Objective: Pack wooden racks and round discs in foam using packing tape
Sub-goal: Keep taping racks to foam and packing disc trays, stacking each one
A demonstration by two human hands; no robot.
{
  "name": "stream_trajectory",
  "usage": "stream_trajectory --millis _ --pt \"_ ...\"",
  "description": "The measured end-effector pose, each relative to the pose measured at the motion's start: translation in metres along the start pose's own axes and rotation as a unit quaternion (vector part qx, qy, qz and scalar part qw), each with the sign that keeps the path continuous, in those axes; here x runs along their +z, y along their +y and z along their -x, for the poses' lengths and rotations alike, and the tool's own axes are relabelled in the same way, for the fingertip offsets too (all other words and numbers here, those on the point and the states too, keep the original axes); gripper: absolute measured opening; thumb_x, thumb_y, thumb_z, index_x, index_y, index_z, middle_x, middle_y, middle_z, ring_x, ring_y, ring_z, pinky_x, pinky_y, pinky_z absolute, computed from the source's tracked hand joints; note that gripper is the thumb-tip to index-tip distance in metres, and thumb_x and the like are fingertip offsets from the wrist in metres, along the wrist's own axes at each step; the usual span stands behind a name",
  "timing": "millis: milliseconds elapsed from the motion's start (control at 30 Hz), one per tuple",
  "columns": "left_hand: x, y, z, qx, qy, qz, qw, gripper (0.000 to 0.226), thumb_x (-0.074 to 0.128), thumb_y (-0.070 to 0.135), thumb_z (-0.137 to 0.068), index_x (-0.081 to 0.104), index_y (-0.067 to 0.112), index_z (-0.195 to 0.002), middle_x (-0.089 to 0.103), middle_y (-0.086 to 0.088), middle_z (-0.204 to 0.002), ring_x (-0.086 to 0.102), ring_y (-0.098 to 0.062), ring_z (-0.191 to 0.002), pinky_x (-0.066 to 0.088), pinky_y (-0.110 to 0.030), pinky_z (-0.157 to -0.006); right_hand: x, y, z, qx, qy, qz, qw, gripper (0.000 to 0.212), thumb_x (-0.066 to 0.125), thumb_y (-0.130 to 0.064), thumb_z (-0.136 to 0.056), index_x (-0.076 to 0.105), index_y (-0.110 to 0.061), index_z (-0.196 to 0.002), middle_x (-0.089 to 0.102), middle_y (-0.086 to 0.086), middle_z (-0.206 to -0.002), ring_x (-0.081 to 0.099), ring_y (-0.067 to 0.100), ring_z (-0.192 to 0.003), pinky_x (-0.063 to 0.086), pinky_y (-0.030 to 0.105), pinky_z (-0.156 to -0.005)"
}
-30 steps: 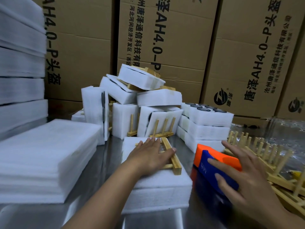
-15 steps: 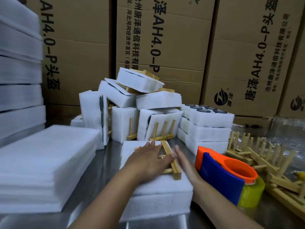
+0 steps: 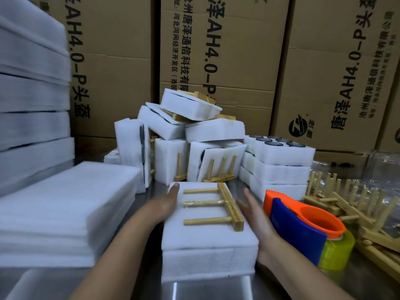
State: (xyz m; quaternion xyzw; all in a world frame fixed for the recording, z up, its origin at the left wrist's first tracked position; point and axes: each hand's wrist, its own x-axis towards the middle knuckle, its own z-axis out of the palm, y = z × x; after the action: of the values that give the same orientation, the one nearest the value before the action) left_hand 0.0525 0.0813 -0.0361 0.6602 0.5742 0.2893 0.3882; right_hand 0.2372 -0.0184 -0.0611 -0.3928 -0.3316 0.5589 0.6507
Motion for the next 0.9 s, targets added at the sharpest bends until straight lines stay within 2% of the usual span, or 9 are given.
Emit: stream_trajectory --millis 133,267,367,467,533,633,700,800,900 --pt "-0.003 0.005 0.006 0.008 -0.033 0.111 0.993 0.068 0.025 0.067 -0.090 0.043 0.023 -0.139 0.047 -0.010 -0.140 0.050 -0.026 -0.121 0.038 -0.035 -0.103 0.001 0.001 0.002 0.011 0.023 0.005 1.000 0.045 0.042 -0.055 -0.090 0.073 -0.023 -0.084 0.074 0.011 -0.092 0.072 0.028 -0.083 0.056 0.036 -0.064" --pt "-0.002 0.005 0.013 0.018 -0.059 0.144 0.988 0.075 0.026 0.077 -0.081 0.042 0.032 -0.139 0.050 -0.002 -0.136 0.052 -0.022 -0.118 0.038 -0.035 -0.101 0.000 0.004 0.002 0.012 0.017 -0.001 1.000 0.057 0.039 -0.057 -0.092 0.064 -0.015 -0.120 0.068 0.018 -0.113 0.065 0.034 -0.104 0.049 0.044 -0.091" --pt "0.001 0.012 0.020 0.027 -0.083 0.233 0.969 0.069 0.031 0.077 -0.081 0.055 0.029 -0.125 0.062 -0.003 -0.119 0.062 -0.023 -0.103 0.044 -0.037 -0.098 -0.002 0.002 0.003 0.010 0.020 -0.036 0.999 0.056 0.048 -0.056 -0.085 0.072 -0.012 -0.108 0.070 0.019 -0.107 0.069 0.034 -0.093 0.057 0.039 -0.075" --pt "0.006 0.020 0.028 0.041 -0.149 0.308 0.939 0.068 0.032 0.075 -0.082 0.064 0.025 -0.115 0.072 -0.009 -0.104 0.069 -0.027 -0.093 0.054 -0.034 -0.077 -0.007 0.001 0.001 0.001 0.012 -0.102 0.995 0.055 0.048 -0.056 -0.083 0.079 -0.010 -0.086 0.073 0.018 -0.093 0.072 0.032 -0.078 0.058 0.035 -0.060" --pt "0.012 0.020 0.027 0.042 -0.168 0.346 0.922 0.064 0.036 0.073 -0.083 0.065 0.025 -0.114 0.073 -0.009 -0.099 0.071 -0.026 -0.087 0.055 -0.030 -0.063 -0.009 -0.001 0.000 -0.014 0.013 -0.132 0.991 0.057 0.047 -0.057 -0.085 0.079 -0.010 -0.085 0.073 0.018 -0.093 0.071 0.033 -0.079 0.059 0.039 -0.064" --pt "0.016 0.016 0.021 0.022 -0.210 0.415 0.885 0.067 0.037 0.070 -0.085 0.077 0.016 -0.088 0.074 -0.014 -0.087 0.072 -0.028 -0.074 0.054 -0.029 -0.053 -0.012 -0.004 0.002 -0.016 0.016 -0.161 0.987 0.055 0.053 -0.057 -0.078 0.078 -0.010 -0.090 0.071 0.019 -0.098 0.069 0.036 -0.084 0.049 0.045 -0.089" --pt "0.016 0.014 0.015 -0.011 -0.210 0.449 0.869 0.069 0.038 0.069 -0.085 0.074 0.012 -0.098 0.072 -0.018 -0.092 0.071 -0.031 -0.080 0.054 -0.033 -0.060 -0.011 -0.005 0.003 -0.023 0.009 -0.160 0.987 0.054 0.054 -0.056 -0.077 0.077 -0.010 -0.095 0.069 0.020 -0.103 0.067 0.037 -0.089 0.041 0.047 -0.097" --pt "0.016 0.012 0.012 -0.046 -0.201 0.475 0.855 0.065 0.036 0.063 -0.090 0.064 0.011 -0.116 0.069 -0.020 -0.107 0.066 -0.034 -0.095 0.051 -0.040 -0.072 -0.008 -0.007 0.004 -0.035 -0.018 -0.144 0.989 0.052 0.052 -0.054 -0.078 0.077 -0.013 -0.098 0.069 0.019 -0.106 0.068 0.036 -0.091 0.046 0.046 -0.093" --pt "0.016 0.007 0.007 -0.056 -0.196 0.488 0.849 0.054 0.039 0.055 -0.094 0.070 0.011 -0.100 0.072 -0.017 -0.097 0.070 -0.031 -0.081 0.055 -0.039 -0.064 -0.003 -0.011 0.008 -0.046 -0.040 -0.142 0.988 0.055 0.050 -0.053 -0.080 0.071 -0.014 -0.112 0.066 0.020 -0.115 0.065 0.037 -0.101 0.046 0.048 -0.095"
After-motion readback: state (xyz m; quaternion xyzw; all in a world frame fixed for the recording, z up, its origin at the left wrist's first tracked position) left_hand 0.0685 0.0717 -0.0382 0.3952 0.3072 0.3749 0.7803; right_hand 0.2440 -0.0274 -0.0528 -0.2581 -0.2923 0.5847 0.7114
